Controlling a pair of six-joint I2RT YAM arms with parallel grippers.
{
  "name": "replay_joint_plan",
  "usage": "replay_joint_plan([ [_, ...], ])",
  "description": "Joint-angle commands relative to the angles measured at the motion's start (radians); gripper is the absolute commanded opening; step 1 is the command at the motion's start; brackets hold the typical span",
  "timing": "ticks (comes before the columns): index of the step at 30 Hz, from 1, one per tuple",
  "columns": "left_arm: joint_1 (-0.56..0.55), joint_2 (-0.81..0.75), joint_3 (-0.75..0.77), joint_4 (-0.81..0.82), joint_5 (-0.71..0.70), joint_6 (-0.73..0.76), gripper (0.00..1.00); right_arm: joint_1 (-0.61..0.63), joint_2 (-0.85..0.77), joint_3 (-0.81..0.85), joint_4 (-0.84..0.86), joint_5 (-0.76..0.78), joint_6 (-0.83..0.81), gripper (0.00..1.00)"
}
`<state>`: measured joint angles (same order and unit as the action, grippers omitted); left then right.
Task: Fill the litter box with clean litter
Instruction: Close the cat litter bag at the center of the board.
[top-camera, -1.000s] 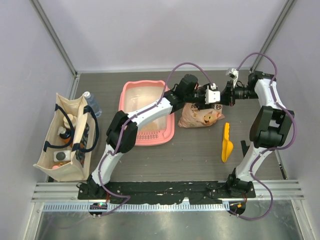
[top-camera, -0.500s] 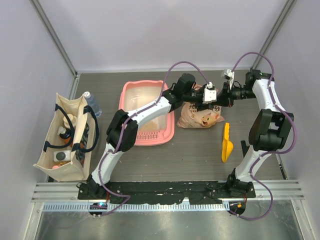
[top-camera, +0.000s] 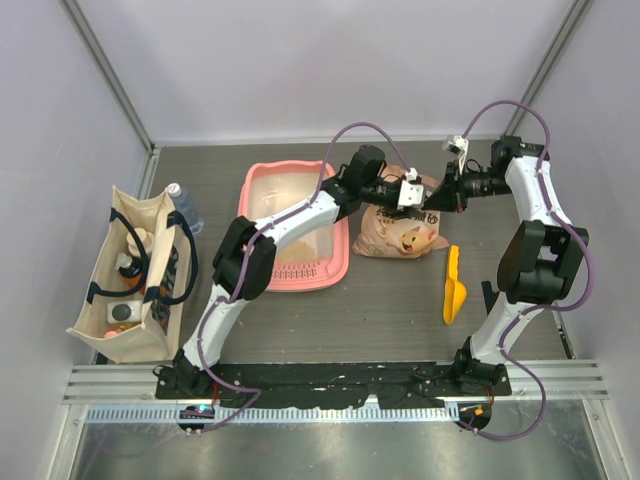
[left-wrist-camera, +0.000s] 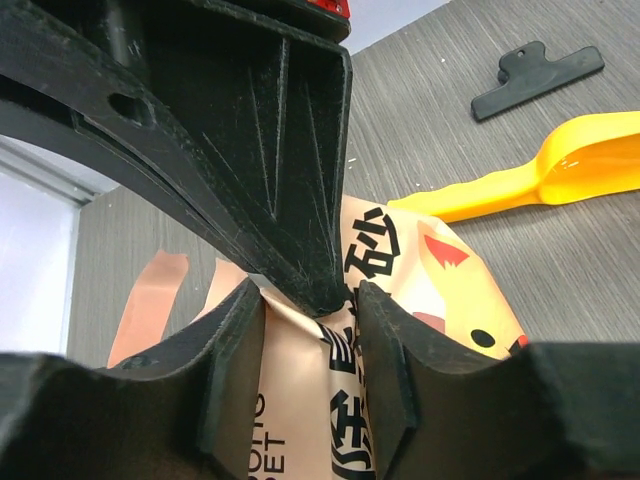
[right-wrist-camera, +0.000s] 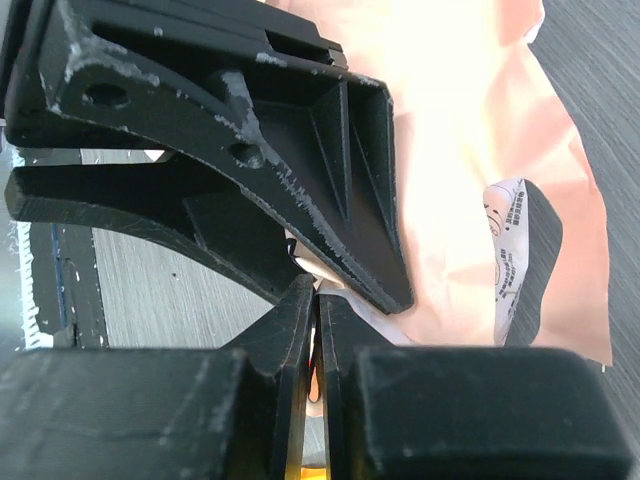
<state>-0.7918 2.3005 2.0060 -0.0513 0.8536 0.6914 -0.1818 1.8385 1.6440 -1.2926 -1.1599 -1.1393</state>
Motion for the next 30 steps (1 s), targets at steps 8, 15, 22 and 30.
replay_joint_plan([
  [8, 0.017, 0.047, -0.065, 0.212, 0.036, -0.092, 0.11, 0.039, -0.027, 0.075, -0.211, -0.077, 0.102, 0.36],
  [15, 0.016, 0.025, -0.035, 0.232, 0.010, -0.219, 0.02, -0.076, -0.048, 0.314, -0.211, 0.000, -0.017, 0.72],
  [22, 0.008, 0.017, 0.039, 0.167, -0.002, -0.315, 0.00, -0.065, -0.065, 0.102, -0.211, 0.026, -0.370, 0.75],
  [30, 0.014, 0.062, 0.140, 0.094, -0.007, -0.464, 0.00, -0.015, -0.048, 0.025, -0.211, 0.052, -0.555, 0.75],
])
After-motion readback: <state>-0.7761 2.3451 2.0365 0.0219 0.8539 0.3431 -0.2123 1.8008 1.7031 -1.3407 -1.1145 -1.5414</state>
